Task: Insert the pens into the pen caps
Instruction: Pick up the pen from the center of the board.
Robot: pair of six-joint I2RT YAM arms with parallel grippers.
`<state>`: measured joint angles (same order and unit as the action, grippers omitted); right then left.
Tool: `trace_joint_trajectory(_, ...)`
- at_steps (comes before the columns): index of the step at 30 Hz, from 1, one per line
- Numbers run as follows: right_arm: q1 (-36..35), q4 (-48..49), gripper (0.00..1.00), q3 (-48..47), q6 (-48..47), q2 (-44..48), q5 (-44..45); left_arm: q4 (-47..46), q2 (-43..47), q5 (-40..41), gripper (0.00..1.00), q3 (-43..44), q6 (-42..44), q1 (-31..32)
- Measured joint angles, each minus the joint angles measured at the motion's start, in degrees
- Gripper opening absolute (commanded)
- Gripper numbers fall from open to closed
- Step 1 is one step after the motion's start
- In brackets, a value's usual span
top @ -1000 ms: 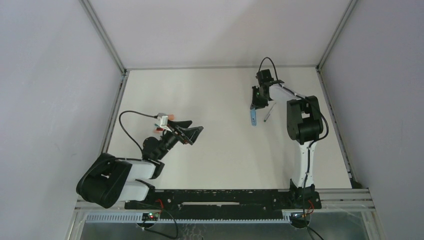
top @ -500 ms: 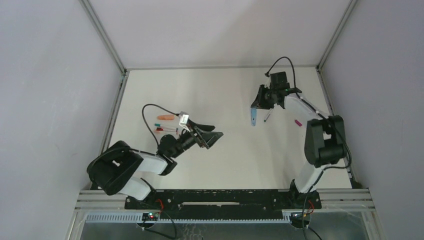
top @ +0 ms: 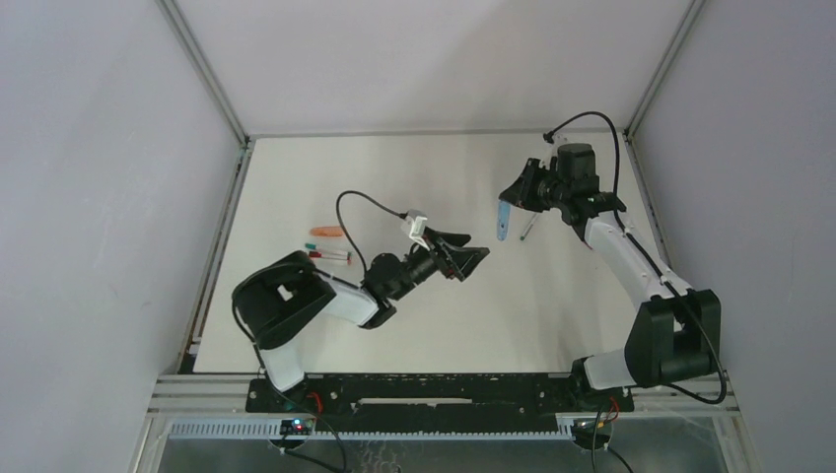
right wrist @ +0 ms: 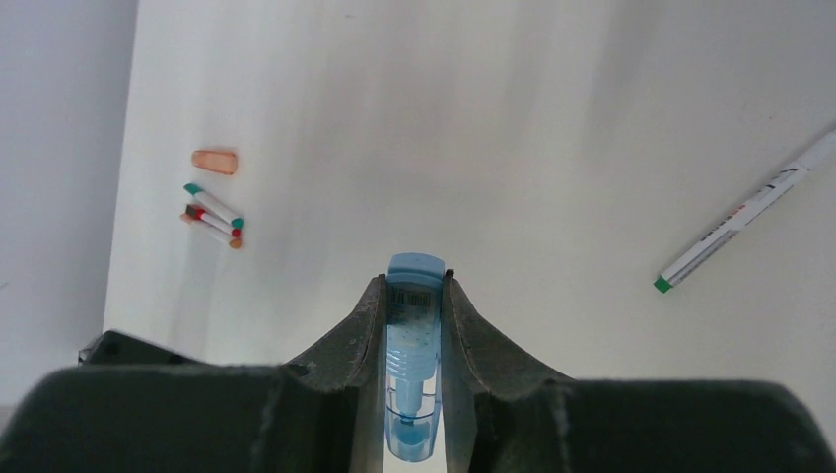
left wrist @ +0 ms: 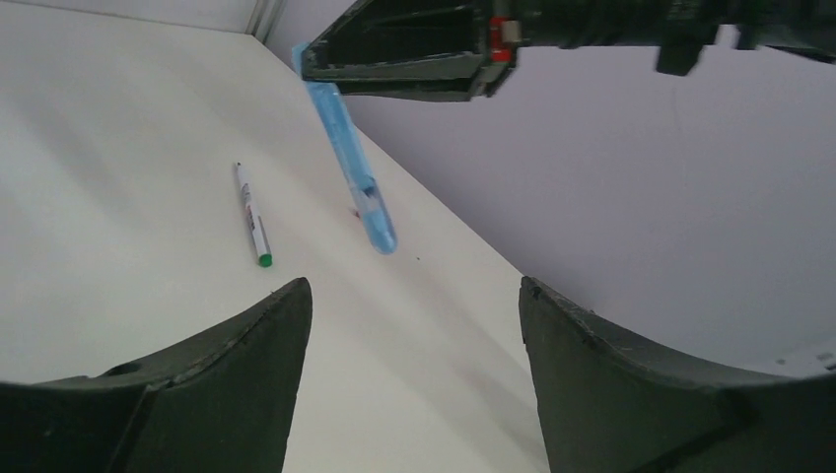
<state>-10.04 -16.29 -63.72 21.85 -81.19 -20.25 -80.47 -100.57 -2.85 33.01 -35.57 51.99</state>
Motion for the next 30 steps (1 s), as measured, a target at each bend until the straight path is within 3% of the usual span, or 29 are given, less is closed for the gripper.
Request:
trace_joint_trajectory(11,-1.8,1.9,0.0,0.9,0.8,3.1,-1.0,1.4,-7.2,1.8,0.66,9.3,1.0,0.7)
trace_joint_trajectory(20,-2.8,2.4,0.0,1.8,0.8,4.0,-1.1,5.6,-9.6,2.9,0.52,13.2,1.1,1.5)
trace_joint_trajectory(26,-3.0,3.0,0.0,1.9,0.8,4.8,-1.0,9.3,-10.1,4.3,0.33,14.5,1.1,1.5)
trace_joint_trajectory(30,-3.2,4.0,0.0,2.3,0.8,4.8,-0.9,9.9,-10.1,4.3,0.15,15.1,1.2,1.5)
